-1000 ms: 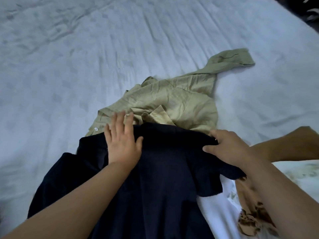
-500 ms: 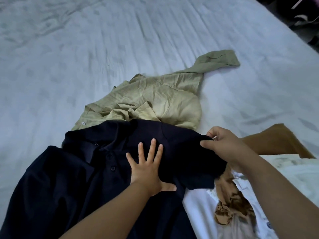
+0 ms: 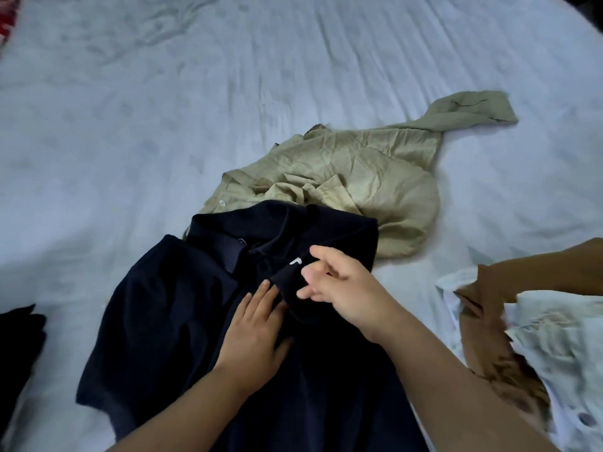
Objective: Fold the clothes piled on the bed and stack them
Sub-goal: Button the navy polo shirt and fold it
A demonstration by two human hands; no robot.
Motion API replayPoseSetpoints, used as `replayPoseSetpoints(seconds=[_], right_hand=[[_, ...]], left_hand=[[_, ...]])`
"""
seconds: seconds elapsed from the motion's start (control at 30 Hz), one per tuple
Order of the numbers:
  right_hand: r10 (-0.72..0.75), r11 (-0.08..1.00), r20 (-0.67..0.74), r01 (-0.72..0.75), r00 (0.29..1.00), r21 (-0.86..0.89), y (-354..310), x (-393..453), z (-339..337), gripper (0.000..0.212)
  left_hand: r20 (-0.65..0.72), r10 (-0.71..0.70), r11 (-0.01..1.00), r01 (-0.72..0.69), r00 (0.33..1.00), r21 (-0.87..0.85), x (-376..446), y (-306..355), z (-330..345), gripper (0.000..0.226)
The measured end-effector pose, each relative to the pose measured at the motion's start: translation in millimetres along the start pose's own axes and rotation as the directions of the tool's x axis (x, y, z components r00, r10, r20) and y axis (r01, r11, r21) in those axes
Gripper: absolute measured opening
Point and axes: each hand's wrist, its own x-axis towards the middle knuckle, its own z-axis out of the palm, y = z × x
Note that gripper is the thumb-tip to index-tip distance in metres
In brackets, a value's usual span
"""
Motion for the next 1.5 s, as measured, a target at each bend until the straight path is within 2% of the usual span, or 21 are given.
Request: replayPoseSetpoints(seconds=[0.03,0.07,0.13,0.2,0.3,0.4,0.47,0.53,0.63,0.7,0.77,0.83,0.9,0.97,1.0,1.1,1.23,1.3,1.33,1.47,1.5], right_hand=[[-0.079,0.98,-0.038,0.07,0.996,-0.189,9.9,2.9,4.3,0.047],[-0.167,0.893,-0.075,0.119,0.983,-0.434,22.9,8.4,9.3,0.046],[-0.218,0.597,-0.052,0.091,0.975,-0.797,46.6,13.8,16.8,0.051],[-0.077,0.396,-0.025,0.007,0.997,-0.918,71.8,17.8,22.7,0.055],[0.034,0.241,-0.047,-0.054,0.998,-0.969,99.3,24.0,34.1,0.072],[0.033,0.271,-0.133,-0.137,0.991,-0.953,92.7,25.3,46.7,0.064],[-0.019,0.296,-0.148,-0.136,0.989,-0.946,81.8,22.7,64.8,0.064],[-0.06,0.319,-0.102,-0.078,0.993,-0.944,70.3,17.6,85.7,0.063],[-0.13,0.418,-0.007,0.049,0.991,-0.907,54.9,12.8,126.4,0.058],[-0.174,0.477,0.054,0.132,0.983,-0.869,49.1,11.0,149.8,0.055],[-0.203,0.521,0.122,0.213,0.971,-0.827,47.1,10.3,172.0,0.052],[-0.224,0.556,0.167,0.266,0.96,-0.787,45.5,11.5,188.8,0.051],[-0.233,0.576,0.182,0.286,0.955,-0.765,42.6,14.9,199.8,0.051],[-0.234,0.589,0.186,0.291,0.954,-0.754,39.6,18.5,208.4,0.052],[-0.238,0.594,0.188,0.295,0.953,-0.748,38.6,20.2,211.8,0.053],[-0.237,0.61,0.2,0.306,0.951,-0.731,34.7,25.6,221.2,0.054],[-0.249,0.611,0.198,0.312,0.948,-0.728,29.8,36.4,229.4,0.054],[-0.231,0.572,0.207,0.305,0.951,-0.761,29.1,42.6,231.2,0.055],[-0.219,0.539,0.216,0.303,0.952,-0.786,29.2,45.4,230.8,0.056],[-0.136,0.406,0.245,0.279,0.96,-0.87,30.0,54.6,226.0,0.059],[-0.12,0.366,0.251,0.278,0.961,-0.888,31.5,55.5,225.2,0.06]], left_hand=[[-0.002,-0.006,1.0,0.006,1.0,-0.03,-13.8,-10.2,2.0,0.054],[-0.018,-0.02,0.999,0.02,1.0,-0.038,-28.8,-21.0,5.1,0.053],[-0.062,-0.043,0.999,0.042,0.997,-0.024,-52.7,-35.2,8.9,0.053],[-0.074,-0.059,0.998,0.06,0.995,0.005,-68.8,-43.6,12.3,0.053],[-0.102,-0.093,0.995,0.097,0.99,0.03,-89.6,-60.0,19.2,0.054],[-0.192,-0.164,0.986,0.163,0.968,-0.018,-100.3,-78.0,16.6,0.058],[-0.227,-0.254,0.967,0.239,0.94,-0.09,-104.5,-91.9,9.5,0.062],[-0.246,-0.349,0.936,0.325,0.904,-0.135,-104.5,-105.9,5.0,0.068],[-0.273,-0.532,0.845,0.48,0.802,-0.237,-103.0,-128.3,-5.9,0.079],[-0.204,-0.642,0.754,0.561,0.739,-0.341,-95.0,-138.4,-16.8,0.089],[-0.156,-0.728,0.639,0.577,0.668,-0.509,-85.9,-149.2,-26.5,0.092],[-0.08,-0.792,0.502,0.572,0.605,-0.649,-76.6,-159.3,-35.9,0.086],[-0.071,-0.801,0.502,0.603,0.594,-0.619,-71.1,-168.3,-40.8,0.059],[-0.125,-0.806,0.531,0.614,0.578,-0.583,-73.0,-176.0,-45.8,0.026],[-0.143,-0.816,0.518,0.6,0.56,-0.609,-75.8,-179.2,-49.6,0.018],[-0.173,-0.874,0.445,0.604,0.454,-0.661,-89.4,-193.2,-59.2,0.018],[-0.12,-0.94,0.29,0.559,0.321,-0.776,-102.3,-209.0,-61.2,0.021],[-0.082,-0.939,0.261,0.539,0.333,-0.801,-105.4,-208.2,-57.6,0.023],[-0.041,-0.929,0.247,0.532,0.368,-0.81,-108.5,-206.6,-54.1,0.024],[0.336,-0.775,0.058,0.59,0.535,-0.805,-136.3,-202.3,-41.5,0.031],[0.375,-0.74,0.047,0.6,0.558,-0.799,-145.6,-200.8,-40.5,0.027]])
